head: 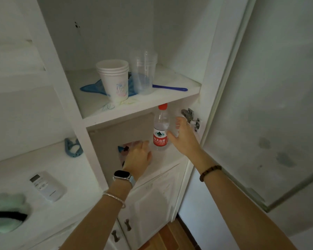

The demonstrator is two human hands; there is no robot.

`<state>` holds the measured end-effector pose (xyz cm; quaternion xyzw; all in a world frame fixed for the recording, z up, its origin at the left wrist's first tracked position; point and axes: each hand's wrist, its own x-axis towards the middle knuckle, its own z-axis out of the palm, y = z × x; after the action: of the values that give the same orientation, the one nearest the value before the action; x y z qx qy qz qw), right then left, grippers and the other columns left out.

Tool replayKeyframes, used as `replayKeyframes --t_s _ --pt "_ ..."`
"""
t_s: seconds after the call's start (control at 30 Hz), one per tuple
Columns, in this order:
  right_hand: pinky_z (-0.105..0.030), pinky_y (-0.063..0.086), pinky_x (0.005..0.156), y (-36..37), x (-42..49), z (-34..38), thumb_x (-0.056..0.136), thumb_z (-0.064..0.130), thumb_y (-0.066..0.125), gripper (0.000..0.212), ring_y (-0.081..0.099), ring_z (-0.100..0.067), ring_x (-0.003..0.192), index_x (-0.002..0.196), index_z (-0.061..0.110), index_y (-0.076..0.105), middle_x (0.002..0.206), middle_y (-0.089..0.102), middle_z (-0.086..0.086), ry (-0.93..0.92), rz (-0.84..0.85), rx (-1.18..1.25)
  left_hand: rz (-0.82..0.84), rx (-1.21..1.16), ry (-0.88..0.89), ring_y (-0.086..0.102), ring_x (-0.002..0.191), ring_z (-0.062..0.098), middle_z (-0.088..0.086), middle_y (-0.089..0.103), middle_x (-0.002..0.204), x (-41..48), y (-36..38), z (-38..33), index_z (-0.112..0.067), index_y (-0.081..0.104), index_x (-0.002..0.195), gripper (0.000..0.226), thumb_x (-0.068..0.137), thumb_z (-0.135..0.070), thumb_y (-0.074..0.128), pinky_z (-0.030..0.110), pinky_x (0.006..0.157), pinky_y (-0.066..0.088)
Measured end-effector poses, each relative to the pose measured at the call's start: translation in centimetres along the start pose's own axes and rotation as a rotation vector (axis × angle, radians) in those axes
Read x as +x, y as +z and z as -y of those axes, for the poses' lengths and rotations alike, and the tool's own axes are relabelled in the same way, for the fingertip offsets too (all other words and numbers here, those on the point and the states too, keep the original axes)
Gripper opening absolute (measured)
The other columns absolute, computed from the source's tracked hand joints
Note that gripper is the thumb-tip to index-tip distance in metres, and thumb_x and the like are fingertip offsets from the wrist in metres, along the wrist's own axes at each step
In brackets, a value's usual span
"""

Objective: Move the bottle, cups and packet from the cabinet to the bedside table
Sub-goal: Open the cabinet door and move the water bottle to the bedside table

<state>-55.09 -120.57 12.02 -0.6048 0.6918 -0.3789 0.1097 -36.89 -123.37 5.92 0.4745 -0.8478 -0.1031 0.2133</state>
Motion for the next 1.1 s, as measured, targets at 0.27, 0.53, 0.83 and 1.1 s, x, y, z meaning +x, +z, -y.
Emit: replayKeyframes --t_s 0.27,0.53,0.83,1.1 --pt "-0.041 0.054 0.093 3.6 5.6 -0.1 0.082 0.038 0.072 0.060 0.059 -0.022 0.110 0.130 0.015 0.043 0.121 0.057 -0.003 0.091 0.008 0.258 -0.005 -0.161 0.158 0.055 0.115 0.024 0.011 0.054 0.133 3.0 2.7 0.4 -0.007 0.035 0.143 0.062 0.085 -0.004 0.057 0.022 0.095 0.037" --pt "-0.034 0.060 0.078 6.4 6.8 -0.2 0.069 0.046 0.079 0.062 0.068 -0.013 0.089 0.118 0.024 0.049 0.103 0.068 0.004 0.151 -0.117 0.326 -0.007 -0.180 0.175 0.059 0.093 0.017 0.007 0.058 0.119 3.8 4.6 1.5 -0.011 0.029 0.146 0.061 0.086 -0.010 0.043 0.020 0.074 0.047" --pt "-0.029 0.061 0.067 7.0 6.1 -0.1 0.069 0.046 0.076 0.054 0.068 -0.009 0.074 0.109 0.017 0.056 0.089 0.070 0.003 0.103 -0.233 0.288 -0.021 -0.168 0.218 0.055 0.110 0.019 0.008 0.053 0.130 3.3 4.6 1.8 -0.011 0.028 0.146 0.061 0.088 -0.026 0.024 0.034 0.087 0.049" --pt "-0.032 0.060 0.065 5.2 2.8 0.9 0.068 0.045 0.074 0.052 0.066 -0.011 0.072 0.109 0.017 0.057 0.085 0.067 0.003 0.042 -0.258 0.277 -0.052 -0.149 0.220 0.056 0.105 0.026 0.015 0.059 0.119 0.3 2.0 0.4 -0.003 0.036 0.142 0.054 0.092 -0.022 0.036 0.029 0.090 0.042"
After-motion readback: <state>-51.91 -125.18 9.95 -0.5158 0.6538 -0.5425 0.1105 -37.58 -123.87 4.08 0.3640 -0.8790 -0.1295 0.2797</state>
